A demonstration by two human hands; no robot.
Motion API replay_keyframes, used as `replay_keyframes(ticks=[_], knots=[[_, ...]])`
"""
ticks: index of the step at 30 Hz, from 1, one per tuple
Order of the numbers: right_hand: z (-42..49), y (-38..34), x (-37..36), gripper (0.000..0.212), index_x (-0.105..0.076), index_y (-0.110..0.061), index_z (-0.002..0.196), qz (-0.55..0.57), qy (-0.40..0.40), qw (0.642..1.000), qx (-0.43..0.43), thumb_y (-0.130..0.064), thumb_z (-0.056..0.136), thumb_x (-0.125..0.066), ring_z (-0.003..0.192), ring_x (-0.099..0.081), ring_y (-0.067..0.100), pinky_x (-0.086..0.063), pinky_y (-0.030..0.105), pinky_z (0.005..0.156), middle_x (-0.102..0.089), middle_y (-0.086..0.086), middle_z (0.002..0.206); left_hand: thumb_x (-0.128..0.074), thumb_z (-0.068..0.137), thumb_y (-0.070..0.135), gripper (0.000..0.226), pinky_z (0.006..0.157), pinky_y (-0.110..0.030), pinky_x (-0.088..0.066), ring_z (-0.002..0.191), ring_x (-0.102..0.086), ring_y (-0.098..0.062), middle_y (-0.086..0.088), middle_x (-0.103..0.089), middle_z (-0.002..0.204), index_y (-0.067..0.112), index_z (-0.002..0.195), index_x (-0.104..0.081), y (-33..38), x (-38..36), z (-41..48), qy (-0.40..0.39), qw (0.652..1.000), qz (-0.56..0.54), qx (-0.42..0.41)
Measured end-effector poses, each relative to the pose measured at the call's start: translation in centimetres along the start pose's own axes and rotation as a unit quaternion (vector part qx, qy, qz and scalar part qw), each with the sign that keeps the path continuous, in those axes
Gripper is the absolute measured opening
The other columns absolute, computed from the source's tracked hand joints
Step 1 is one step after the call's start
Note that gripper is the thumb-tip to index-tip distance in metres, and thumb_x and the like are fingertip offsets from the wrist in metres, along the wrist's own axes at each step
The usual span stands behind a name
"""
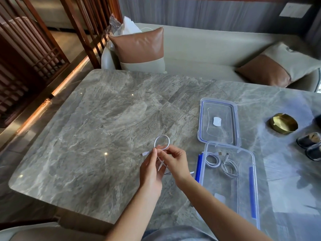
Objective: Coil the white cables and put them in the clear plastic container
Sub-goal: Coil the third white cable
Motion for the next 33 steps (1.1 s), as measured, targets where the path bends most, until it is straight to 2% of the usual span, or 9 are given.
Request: replay_keyframes(ticks=[5, 8, 12, 14, 18, 22, 24, 27, 33], knots=[[-0.1, -1.0, -0.4, 0.018, -0.076, -0.014, 0.087, 0.014, -0.030, 0.999, 0.007, -0.018, 0.091, -0.058, 0.083, -0.067, 0.013, -0.052, 0.023, 0.076, -0.074, 0.001, 0.082, -0.054, 0.092, 0.020, 0.016, 0.064, -0.018, -0.055, 0.085, -0.065, -0.010, -0.001, -0.070, 0.090, 0.014, 0.095, -0.069, 1.0, 0.5, 0.1, 0.046, 0.998, -0.008, -0.052], [-0.3, -1.2, 0.5, 0.024, -0.066, -0.011, 0.071, -0.034, 0.030, 0.999, 0.008, -0.018, 0.092, -0.056, 0.063, -0.053, 0.014, -0.044, 0.032, 0.064, -0.060, 0.005, 0.066, -0.057, 0.090, 0.018, 0.013, 0.060, -0.018, -0.054, 0.079, -0.063, -0.008, 0.002, -0.068, 0.084, 0.016, 0.090, -0.070, 2.0, 0.7, 0.4, 0.058, 0.995, 0.002, -0.083], [-1.2, -0.4, -2.0, 0.050, -0.062, -0.008, 0.058, -0.092, -0.110, 0.988, -0.062, -0.032, 0.099, -0.043, 0.046, -0.045, 0.012, -0.037, 0.024, 0.048, -0.057, 0.011, 0.057, -0.069, 0.081, 0.026, 0.020, 0.039, -0.021, -0.041, 0.048, -0.052, -0.012, 0.002, -0.060, 0.060, 0.018, 0.063, -0.071, 3.3, 1.0, 0.7, 0.082, 0.990, 0.047, -0.103], [-1.9, 0.3, -2.6, 0.055, -0.065, -0.007, 0.063, -0.077, -0.128, 0.983, -0.110, -0.036, 0.100, -0.036, 0.046, -0.048, 0.012, -0.039, 0.021, 0.049, -0.062, 0.009, 0.061, -0.072, 0.078, 0.030, 0.023, 0.037, -0.018, -0.039, 0.047, -0.055, -0.011, 0.004, -0.064, 0.059, 0.018, 0.059, -0.071, 3.7, 1.1, 0.7, 0.080, 0.988, 0.069, -0.115], [-2.0, 0.9, -2.4, 0.048, -0.069, -0.005, 0.087, -0.036, -0.079, 0.981, -0.174, -0.035, 0.100, -0.034, 0.060, -0.056, 0.011, -0.044, 0.023, 0.063, -0.069, 0.003, 0.081, -0.065, 0.084, 0.021, 0.015, 0.060, -0.010, -0.049, 0.073, -0.068, 0.001, 0.013, -0.074, 0.074, 0.022, 0.072, -0.074, 5.0, 1.2, 0.6, 0.053, 0.974, 0.103, -0.194], [-1.6, 1.2, -3.4, 0.047, -0.067, -0.008, 0.103, -0.041, -0.095, 0.972, -0.209, -0.042, 0.098, -0.035, 0.078, -0.064, 0.012, -0.048, 0.024, 0.074, -0.070, 0.001, 0.094, -0.063, 0.085, 0.022, 0.014, 0.058, -0.010, -0.049, 0.072, -0.067, 0.000, 0.013, -0.075, 0.083, 0.024, 0.078, -0.075, 5.0, 1.3, 0.4, 0.033, 0.969, 0.132, -0.208], [-1.8, 1.7, -4.2, 0.043, -0.068, -0.015, 0.100, 0.022, -0.101, 0.964, -0.245, -0.047, 0.096, -0.040, 0.086, -0.068, 0.010, -0.050, 0.028, 0.082, -0.072, -0.005, 0.091, -0.062, 0.086, 0.021, 0.018, 0.062, -0.013, -0.051, 0.072, -0.069, -0.003, 0.010, -0.076, 0.080, 0.027, 0.076, -0.076, 5.1, 1.3, 0.3, 0.024, 0.969, 0.123, -0.212], [-1.7, 1.9, -4.4, 0.031, -0.067, -0.023, 0.087, 0.179, -0.052, 0.936, -0.299, -0.041, 0.096, -0.044, 0.077, -0.066, 0.005, -0.051, 0.025, 0.077, -0.072, -0.010, 0.074, -0.062, 0.086, 0.019, 0.017, 0.074, -0.022, -0.055, 0.079, -0.071, -0.012, 0.002, -0.076, 0.080, 0.020, 0.076, -0.075, 5.0, 1.6, 0.3, 0.018, 0.972, 0.102, -0.213], [0.0, 0.5, -2.2, 0.021, -0.066, -0.021, 0.099, 0.134, -0.001, 0.970, -0.202, -0.031, 0.096, -0.048, 0.070, -0.062, 0.004, -0.049, 0.020, 0.070, -0.068, -0.006, 0.080, -0.056, 0.089, 0.004, 0.016, 0.064, -0.015, -0.054, 0.078, -0.071, -0.007, 0.005, -0.076, 0.079, 0.012, 0.086, -0.070, 4.5, 2.7, 0.9, 0.032, 0.976, 0.076, -0.202]])
Point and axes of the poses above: each hand's wrist, its own z-axis towards the middle knuckle, its own x-axis out of the back of the hand, y = z × x, the point moved 7 cm from there along z, towards the middle knuckle
